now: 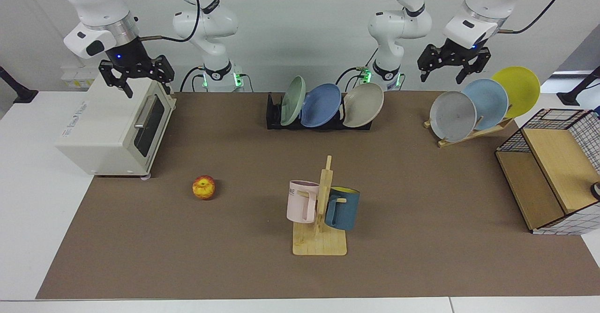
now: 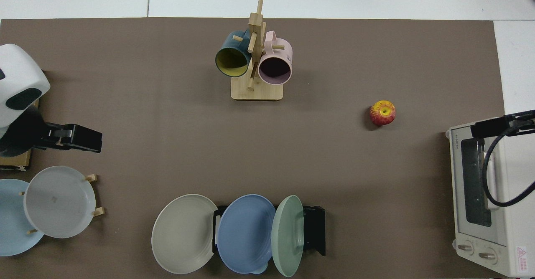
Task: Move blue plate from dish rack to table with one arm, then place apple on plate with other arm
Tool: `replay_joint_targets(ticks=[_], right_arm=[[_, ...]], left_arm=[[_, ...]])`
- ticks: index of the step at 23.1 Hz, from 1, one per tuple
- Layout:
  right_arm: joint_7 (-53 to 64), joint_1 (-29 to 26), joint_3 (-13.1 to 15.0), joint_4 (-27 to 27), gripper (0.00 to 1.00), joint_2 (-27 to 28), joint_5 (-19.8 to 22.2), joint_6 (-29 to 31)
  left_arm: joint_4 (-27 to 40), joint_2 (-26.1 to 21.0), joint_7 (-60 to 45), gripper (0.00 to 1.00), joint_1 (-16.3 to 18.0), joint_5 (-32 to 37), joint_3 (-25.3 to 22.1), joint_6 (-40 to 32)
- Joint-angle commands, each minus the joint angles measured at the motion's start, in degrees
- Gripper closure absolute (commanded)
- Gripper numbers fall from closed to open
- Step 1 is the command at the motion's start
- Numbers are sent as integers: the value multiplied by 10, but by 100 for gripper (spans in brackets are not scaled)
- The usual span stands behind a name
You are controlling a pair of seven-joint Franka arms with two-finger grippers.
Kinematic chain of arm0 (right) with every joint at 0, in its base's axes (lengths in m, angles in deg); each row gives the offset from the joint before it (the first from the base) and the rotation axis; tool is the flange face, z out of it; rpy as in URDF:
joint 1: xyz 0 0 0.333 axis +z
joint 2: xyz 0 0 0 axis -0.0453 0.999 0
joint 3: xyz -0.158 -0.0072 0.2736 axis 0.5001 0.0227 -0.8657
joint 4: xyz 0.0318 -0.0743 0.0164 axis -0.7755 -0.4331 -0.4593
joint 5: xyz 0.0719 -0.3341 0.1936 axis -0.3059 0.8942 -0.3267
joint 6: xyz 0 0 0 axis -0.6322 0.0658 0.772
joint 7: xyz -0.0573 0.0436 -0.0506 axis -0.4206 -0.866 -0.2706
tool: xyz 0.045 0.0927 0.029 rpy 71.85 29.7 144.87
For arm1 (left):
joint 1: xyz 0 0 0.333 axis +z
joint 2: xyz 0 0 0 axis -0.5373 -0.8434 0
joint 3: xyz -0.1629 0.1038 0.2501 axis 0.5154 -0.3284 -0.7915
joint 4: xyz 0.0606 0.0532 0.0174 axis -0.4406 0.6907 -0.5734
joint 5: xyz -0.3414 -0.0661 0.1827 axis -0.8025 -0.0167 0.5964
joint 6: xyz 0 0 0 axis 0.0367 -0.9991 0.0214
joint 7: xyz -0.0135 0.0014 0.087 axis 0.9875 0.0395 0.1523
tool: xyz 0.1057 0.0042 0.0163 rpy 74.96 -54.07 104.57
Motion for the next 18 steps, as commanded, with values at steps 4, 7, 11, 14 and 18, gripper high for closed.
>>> replay_joint_targets(ticks=[4,7,11,14,18], right_arm=[[-10,-3,-3,-11,0,-10,0,2],[-10,-3,-3,-11,0,-10,0,2],[-10,-3,-3,-11,0,-10,0,2],[-9,-3,-3,-11,0,-10,0,3],[-9,-3,-3,-11,0,-10,0,2]], left_arm=[[15,14,1,0,1,5,-2,4],[15,14,1,0,1,5,-2,4],[15,14,1,0,-1,5,4,4],[15,14,1,0,-1,3,4,5],[21,19,1,0,-5,2,5,9]])
